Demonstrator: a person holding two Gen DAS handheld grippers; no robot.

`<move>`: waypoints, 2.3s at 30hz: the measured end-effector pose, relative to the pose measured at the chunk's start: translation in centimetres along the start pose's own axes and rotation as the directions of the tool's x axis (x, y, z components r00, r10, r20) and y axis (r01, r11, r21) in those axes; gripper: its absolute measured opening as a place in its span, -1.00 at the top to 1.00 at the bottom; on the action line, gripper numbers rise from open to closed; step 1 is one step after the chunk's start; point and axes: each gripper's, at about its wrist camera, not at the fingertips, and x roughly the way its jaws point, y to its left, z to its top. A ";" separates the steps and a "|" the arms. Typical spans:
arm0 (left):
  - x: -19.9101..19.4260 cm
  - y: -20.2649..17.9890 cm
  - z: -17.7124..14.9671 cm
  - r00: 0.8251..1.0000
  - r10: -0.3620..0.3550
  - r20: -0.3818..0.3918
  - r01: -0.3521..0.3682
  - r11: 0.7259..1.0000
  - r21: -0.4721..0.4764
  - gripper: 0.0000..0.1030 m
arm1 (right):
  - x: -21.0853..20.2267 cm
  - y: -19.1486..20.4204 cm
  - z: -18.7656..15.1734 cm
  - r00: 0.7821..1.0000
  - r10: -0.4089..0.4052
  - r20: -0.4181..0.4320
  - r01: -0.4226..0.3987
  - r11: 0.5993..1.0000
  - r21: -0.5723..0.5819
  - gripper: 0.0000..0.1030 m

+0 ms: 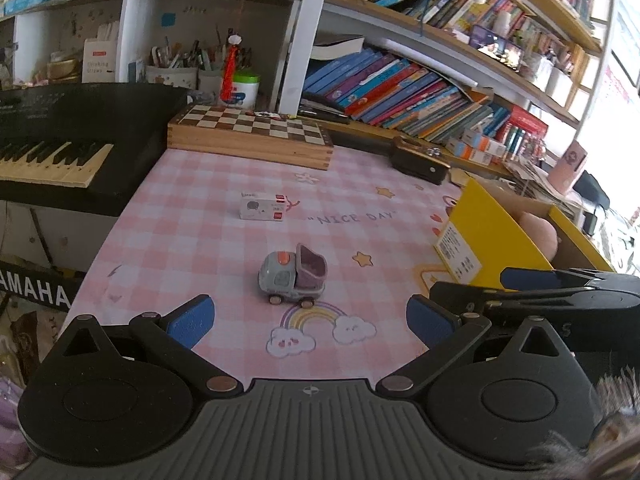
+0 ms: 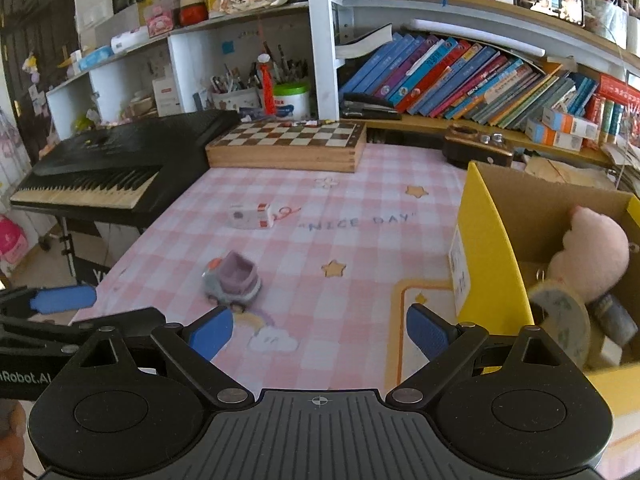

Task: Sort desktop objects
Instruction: 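Reach the left tool to the toy car and close on it, then close the right gripper on the small white box while the left holds the toy car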

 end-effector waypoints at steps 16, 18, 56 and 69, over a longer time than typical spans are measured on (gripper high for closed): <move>5.9 -0.7 2.4 0.999 0.048 -0.025 -0.049 0.998 -0.036 -0.96 | 5.8 -2.8 5.1 0.999 0.041 0.001 -0.041 0.999 0.020 -0.84; 6.5 -0.7 2.6 0.998 0.053 -0.031 -0.055 0.998 -0.035 -0.96 | 6.4 -2.9 5.7 0.999 0.049 0.007 -0.049 0.999 0.014 -0.84; 10.0 1.0 2.2 0.981 0.166 -0.096 -0.170 0.985 -0.028 -0.20 | 14.1 1.1 8.9 0.963 0.235 -0.132 -0.248 0.965 -0.091 -0.84; 5.2 4.3 1.9 0.959 0.275 -0.072 -0.284 0.943 -0.175 -0.19 | 21.0 6.0 9.1 0.953 0.185 -0.241 -0.196 0.980 -0.020 -0.62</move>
